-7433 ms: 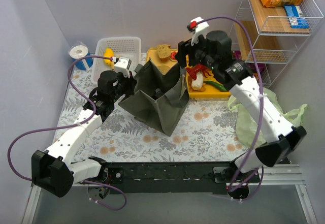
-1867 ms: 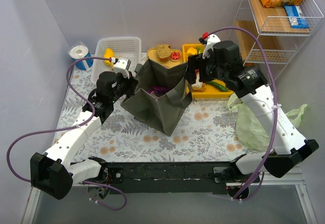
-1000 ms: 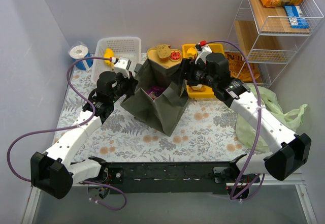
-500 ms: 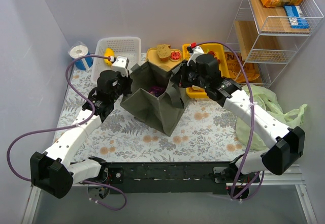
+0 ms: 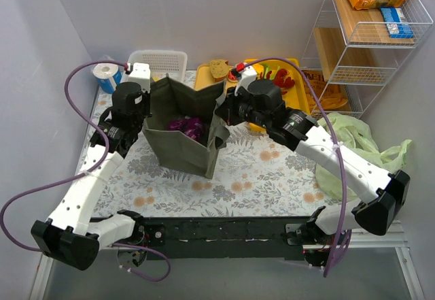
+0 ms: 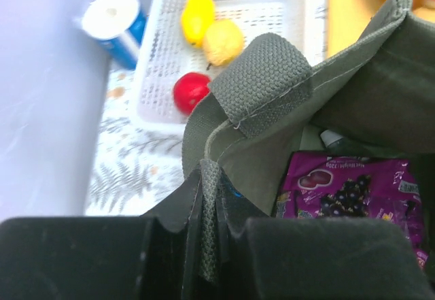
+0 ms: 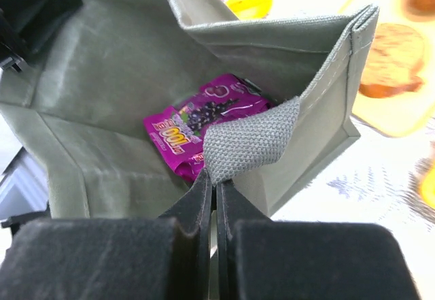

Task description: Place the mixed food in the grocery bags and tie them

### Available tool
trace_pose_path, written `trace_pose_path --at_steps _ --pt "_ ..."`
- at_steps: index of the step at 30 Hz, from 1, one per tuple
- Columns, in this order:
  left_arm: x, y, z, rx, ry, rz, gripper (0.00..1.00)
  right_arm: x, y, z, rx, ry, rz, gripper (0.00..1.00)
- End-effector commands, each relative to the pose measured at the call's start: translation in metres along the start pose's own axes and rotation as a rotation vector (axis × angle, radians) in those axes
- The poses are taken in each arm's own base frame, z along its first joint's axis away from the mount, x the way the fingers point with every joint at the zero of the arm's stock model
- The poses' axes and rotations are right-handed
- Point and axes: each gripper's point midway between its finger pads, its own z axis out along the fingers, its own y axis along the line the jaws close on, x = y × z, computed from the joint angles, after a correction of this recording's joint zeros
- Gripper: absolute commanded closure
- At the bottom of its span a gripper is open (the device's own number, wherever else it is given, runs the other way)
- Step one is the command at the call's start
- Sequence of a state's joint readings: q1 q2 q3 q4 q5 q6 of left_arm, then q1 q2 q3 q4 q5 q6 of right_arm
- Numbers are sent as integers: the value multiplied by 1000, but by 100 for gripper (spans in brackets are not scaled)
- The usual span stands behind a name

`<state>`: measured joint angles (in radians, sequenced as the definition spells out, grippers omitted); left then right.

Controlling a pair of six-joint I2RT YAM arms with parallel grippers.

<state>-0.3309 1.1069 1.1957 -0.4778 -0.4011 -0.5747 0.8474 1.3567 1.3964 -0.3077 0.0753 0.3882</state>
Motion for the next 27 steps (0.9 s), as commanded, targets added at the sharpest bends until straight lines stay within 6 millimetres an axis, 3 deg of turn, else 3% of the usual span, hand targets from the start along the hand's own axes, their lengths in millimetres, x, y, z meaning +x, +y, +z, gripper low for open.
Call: trace_pose_path --at_steps 1,5,8,13,15,20,25,27 --pt "-64 81 -63 -279 -170 -46 100 -50 60 3 -180 -149 -37 99" --pt "-64 98 -82 -345 -167 -67 100 -51 100 17 -285 -134 -54 99" --pt "-66 101 -94 -338 -189 -110 100 -45 117 24 -310 -126 -74 99" --pt "-66 84 -97 -227 -226 -144 100 -39 131 21 -342 -129 -75 99" --pt "-64 87 -100 -238 -234 -150 100 -34 137 20 -351 -118 -78 99" --pt "-54 107 -102 -367 -232 -148 100 -11 153 28 -385 -60 -75 99" --pt "-30 129 -101 -550 -226 -143 100 11 175 40 -435 6 -76 99" --pt "-31 142 -112 -629 -260 -184 100 12 190 37 -465 8 -82 99"
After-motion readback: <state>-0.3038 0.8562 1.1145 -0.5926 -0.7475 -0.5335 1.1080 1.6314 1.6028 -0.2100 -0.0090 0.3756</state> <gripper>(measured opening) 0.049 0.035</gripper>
